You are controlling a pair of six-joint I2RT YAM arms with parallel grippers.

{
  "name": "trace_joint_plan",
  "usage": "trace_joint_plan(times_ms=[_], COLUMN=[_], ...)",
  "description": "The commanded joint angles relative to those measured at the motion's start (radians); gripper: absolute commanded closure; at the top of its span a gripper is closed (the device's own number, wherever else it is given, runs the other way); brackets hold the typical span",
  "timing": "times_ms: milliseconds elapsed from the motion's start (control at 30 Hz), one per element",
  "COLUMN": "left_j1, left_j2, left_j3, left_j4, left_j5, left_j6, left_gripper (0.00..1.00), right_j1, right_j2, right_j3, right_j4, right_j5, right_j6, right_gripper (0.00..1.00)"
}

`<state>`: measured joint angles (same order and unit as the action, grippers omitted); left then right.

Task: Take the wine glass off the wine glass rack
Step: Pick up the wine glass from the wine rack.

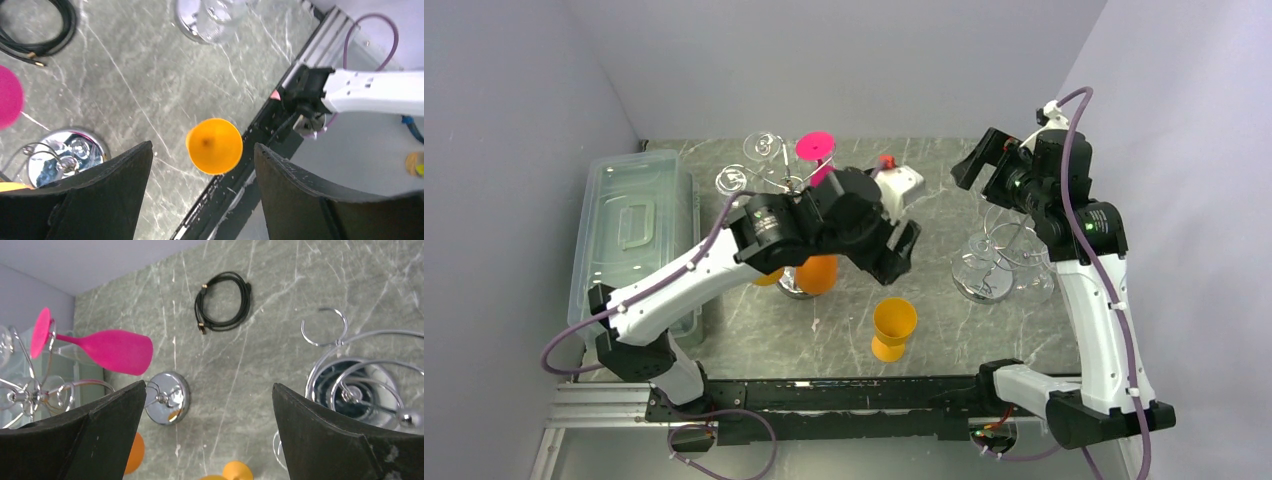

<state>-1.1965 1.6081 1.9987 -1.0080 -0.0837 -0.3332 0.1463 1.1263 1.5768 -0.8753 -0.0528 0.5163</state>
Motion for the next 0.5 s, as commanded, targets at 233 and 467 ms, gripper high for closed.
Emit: trace_joint_plan(times_ms=[233, 467], left_j1=[0.19, 0.239], left_j2=[-0.076, -0.073], left_j3=[-0.023, -0.046], left_j4=[0.147, 0.176], left_j5=[0.152, 0.222], left_j6=[0.031, 0.028], left_gripper=[0.19, 0.18], right_j1=[0.032, 0.036], right_j2=[-0.09, -0.113], right_j3=[0.079, -0.006], right_j4=[-0.351, -0.419], right_j5=[0.258, 0.278], right_j6=[0.024, 0.038], right_gripper=[0.01, 0.03])
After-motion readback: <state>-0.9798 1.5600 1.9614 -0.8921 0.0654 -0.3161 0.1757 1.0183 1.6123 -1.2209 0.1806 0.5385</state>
